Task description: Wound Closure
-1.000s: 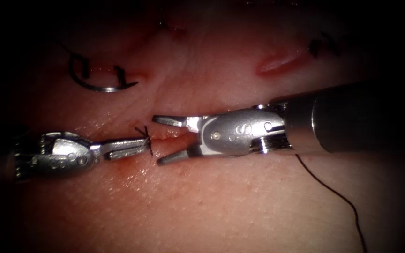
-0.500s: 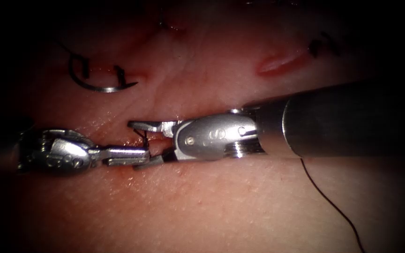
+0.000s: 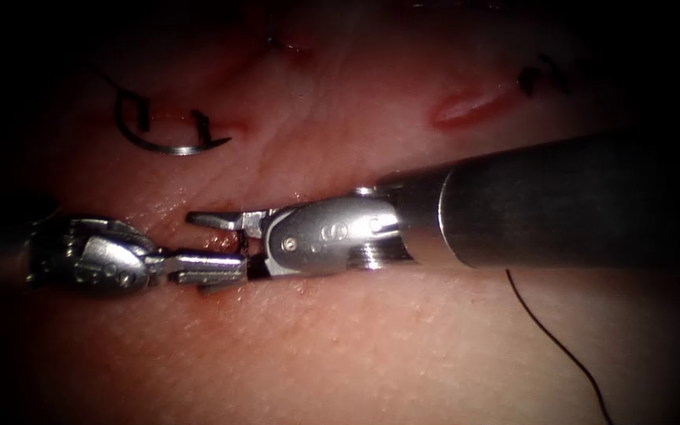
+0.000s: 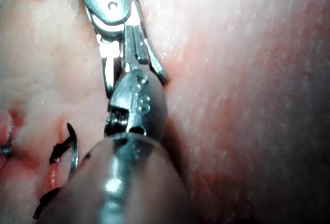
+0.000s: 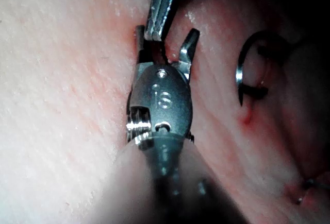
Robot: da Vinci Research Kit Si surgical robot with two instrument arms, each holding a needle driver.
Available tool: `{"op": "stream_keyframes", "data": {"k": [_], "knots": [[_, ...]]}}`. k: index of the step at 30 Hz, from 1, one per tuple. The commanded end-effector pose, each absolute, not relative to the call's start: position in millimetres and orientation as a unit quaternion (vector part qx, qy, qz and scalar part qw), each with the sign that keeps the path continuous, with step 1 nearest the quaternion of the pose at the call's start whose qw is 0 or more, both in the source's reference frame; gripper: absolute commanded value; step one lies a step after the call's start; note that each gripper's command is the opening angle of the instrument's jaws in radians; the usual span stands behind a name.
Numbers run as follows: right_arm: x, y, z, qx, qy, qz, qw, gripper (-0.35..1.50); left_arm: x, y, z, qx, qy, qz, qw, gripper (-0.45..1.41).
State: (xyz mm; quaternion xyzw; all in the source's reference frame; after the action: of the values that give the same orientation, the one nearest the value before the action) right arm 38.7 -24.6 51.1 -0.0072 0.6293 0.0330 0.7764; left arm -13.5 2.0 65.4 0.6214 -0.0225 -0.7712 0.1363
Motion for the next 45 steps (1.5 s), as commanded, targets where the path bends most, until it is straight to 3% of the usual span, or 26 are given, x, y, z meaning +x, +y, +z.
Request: {"op": "stream_keyframes", "data": {"k": [1,23,24,25,27,28,38,39,40,41,42,43,45], "knots": [[39.7,-24.3,51.1,-0.014,0.633,0.030,0.773,1.13,-14.1,2.3,66.0,0.620,-0.024,-0.772,0.136,-0.45],[42.4,-24.5,51.0,-0.047,0.632,0.009,0.773,1.11,-14.3,1.6,65.1,0.617,-0.024,-0.775,0.131,-0.45],[42.4,-24.6,51.1,-0.047,0.632,0.008,0.773,1.06,-14.3,1.6,65.1,0.617,-0.024,-0.775,0.131,-0.45],[42.4,-24.9,51.2,-0.048,0.632,0.007,0.773,0.83,-14.3,1.6,65.1,0.617,-0.024,-0.775,0.131,-0.45],[42.3,-25.6,51.2,-0.037,0.646,-0.007,0.763,-0.15,-14.4,1.7,65.2,0.617,-0.023,-0.776,0.129,-0.45],[42.3,-26.0,51.1,-0.031,0.654,-0.019,0.755,-0.35,-14.5,1.7,65.2,0.617,-0.023,-0.776,0.129,-0.45],[42.6,-26.1,50.0,-0.030,0.658,-0.030,0.752,-0.35,-14.1,2.1,65.5,0.616,-0.020,-0.778,0.123,-0.45],[42.5,-26.0,50.0,-0.030,0.658,-0.029,0.752,-0.06,-14.0,2.0,65.4,0.616,-0.020,-0.778,0.123,-0.45],[42.4,-25.8,50.0,-0.035,0.653,-0.027,0.756,0.46,-13.8,1.9,65.4,0.615,-0.020,-0.778,0.124,-0.45],[42.2,-25.5,49.9,-0.043,0.642,-0.014,0.766,1.12,-13.6,1.8,65.3,0.615,-0.019,-0.779,0.121,-0.45],[42.0,-25.2,49.8,-0.050,0.632,-0.005,0.773,1.37,-13.2,1.7,65.1,0.613,-0.019,-0.780,0.121,-0.45],[41.6,-25.0,49.8,-0.057,0.623,0.004,0.780,1.47,-12.8,1.8,64.9,0.611,-0.020,-0.782,0.120,-0.45],[40.4,-24.9,49.6,-0.060,0.614,0.009,0.787,1.47,-11.7,2.0,64.5,0.605,-0.023,-0.787,0.116,-0.45]]}}
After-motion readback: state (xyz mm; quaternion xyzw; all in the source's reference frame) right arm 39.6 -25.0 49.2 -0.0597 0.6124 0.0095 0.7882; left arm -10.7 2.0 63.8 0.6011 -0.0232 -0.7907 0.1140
